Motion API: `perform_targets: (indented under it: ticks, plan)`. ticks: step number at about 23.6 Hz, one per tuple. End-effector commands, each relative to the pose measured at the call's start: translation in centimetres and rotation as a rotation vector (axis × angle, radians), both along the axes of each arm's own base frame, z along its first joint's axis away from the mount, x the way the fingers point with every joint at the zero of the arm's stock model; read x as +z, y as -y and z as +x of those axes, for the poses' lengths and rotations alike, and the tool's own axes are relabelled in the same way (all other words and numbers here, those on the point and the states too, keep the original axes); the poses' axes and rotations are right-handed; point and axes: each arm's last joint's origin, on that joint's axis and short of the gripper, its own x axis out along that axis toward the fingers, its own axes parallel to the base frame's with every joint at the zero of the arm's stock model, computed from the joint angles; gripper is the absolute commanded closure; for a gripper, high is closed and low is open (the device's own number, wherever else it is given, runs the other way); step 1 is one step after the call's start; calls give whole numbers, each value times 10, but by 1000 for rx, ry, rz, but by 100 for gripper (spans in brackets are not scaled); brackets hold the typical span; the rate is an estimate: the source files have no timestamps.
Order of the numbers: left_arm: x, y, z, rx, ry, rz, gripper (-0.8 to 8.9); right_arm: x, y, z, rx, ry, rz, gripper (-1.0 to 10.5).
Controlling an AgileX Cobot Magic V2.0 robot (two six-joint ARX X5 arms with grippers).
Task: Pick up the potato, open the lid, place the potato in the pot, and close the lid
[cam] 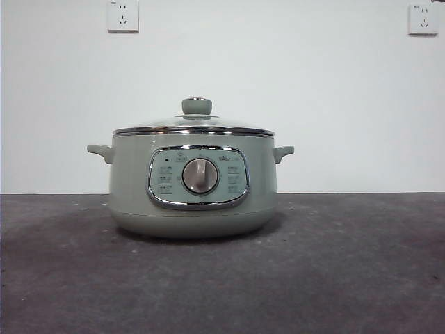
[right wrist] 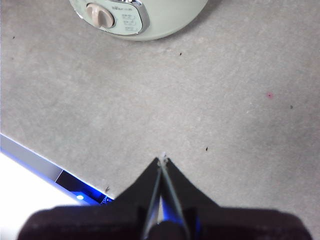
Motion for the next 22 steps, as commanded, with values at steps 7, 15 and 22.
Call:
perform_targets:
  ticks: [7, 15, 22]
  plan:
    - [-158, -6, 12, 79, 326, -120, 817, -2, -1, 1, -5, -4, 0, 963]
    - [-201, -7, -1, 95, 384, -161, 817, -2, -1, 1, -5, -4, 0, 963]
    - [-224, -7, -1, 119, 355, -179, 817, -2, -1, 1, -5, -4, 0, 963]
